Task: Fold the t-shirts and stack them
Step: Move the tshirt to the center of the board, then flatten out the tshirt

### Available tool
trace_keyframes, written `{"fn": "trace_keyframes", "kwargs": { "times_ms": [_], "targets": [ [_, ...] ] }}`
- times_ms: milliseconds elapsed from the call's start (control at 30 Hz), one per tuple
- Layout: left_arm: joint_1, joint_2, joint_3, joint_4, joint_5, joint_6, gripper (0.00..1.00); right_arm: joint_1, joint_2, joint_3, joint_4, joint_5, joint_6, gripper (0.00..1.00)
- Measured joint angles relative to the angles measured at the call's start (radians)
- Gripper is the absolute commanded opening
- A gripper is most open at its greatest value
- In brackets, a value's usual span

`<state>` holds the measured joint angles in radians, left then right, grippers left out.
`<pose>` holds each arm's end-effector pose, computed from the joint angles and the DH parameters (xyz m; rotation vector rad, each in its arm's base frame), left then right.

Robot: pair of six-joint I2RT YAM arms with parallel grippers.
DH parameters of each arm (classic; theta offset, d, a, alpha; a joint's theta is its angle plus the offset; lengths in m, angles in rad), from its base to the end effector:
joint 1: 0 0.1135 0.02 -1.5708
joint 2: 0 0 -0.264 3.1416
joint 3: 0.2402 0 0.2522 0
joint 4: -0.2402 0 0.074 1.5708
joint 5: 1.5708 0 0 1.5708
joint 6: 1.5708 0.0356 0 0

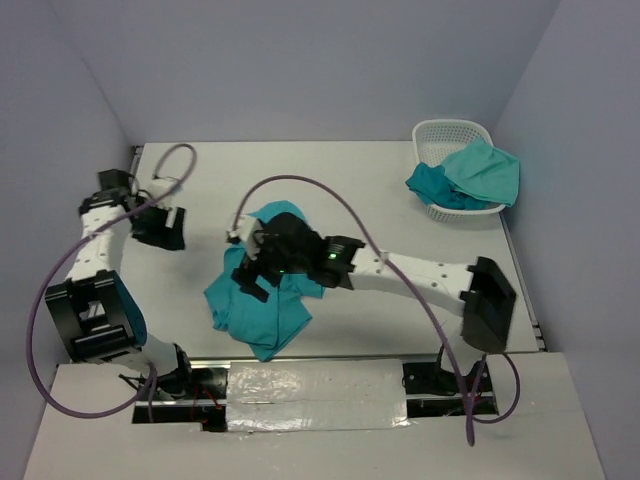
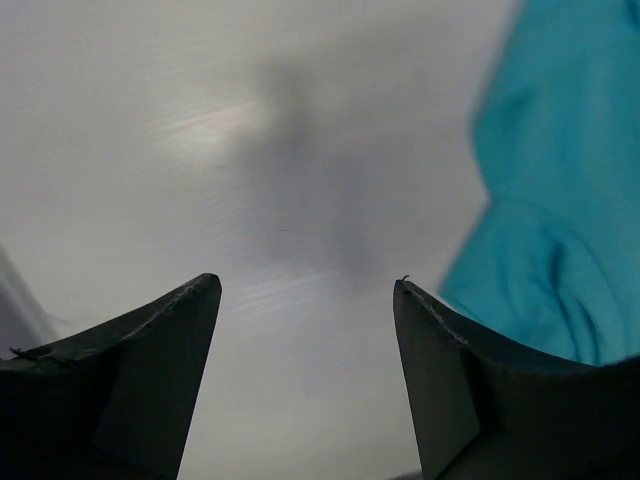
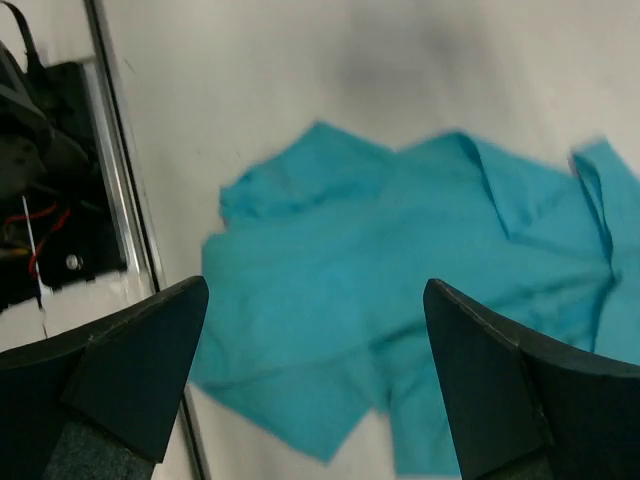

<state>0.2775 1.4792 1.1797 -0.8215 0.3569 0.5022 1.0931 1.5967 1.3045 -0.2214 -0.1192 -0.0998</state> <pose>0.2864 0.0687 0.2648 0.3961 2.5587 -0.2067 0.1682 0.3340 0.3106 -1.2770 1.7467 0.7152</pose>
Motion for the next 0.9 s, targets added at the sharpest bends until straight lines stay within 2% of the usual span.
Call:
{"fn": "trace_keyframes", "kwargs": {
  "times_ms": [133,233,333,433,700,800,900],
  "targets": [
    [0.212,0.022,0.027,0.131,-0.005,-0.103,0.85,0.072,0.276,0.297,-0.010,-0.017,-0.061,0.99],
    [0.265,0.022,0.015,0.175,-0.010,-0.144,0.86,0.120,0.541,0.562,-0.042,-0.011,-0.092,1.00],
    [0.293,0.022,-0.008,0.196,-0.010,-0.150,0.85,0.174,0.733,0.678,-0.111,0.014,-0.111,1.00],
    [0.306,0.022,-0.026,0.197,-0.012,-0.150,0.85,0.211,0.792,0.629,-0.174,0.020,-0.083,0.99],
    [0.309,0.001,-0.035,0.208,0.001,-0.150,0.83,0.214,0.786,0.637,-0.213,0.152,-0.055,0.93],
    [0.309,-0.014,-0.035,0.212,0.007,-0.150,0.83,0.209,0.780,0.636,-0.219,0.223,-0.051,0.86],
    [0.309,-0.018,-0.035,0.218,0.010,-0.150,0.82,0.203,0.775,0.632,-0.229,0.261,-0.047,0.73]
  ]
}}
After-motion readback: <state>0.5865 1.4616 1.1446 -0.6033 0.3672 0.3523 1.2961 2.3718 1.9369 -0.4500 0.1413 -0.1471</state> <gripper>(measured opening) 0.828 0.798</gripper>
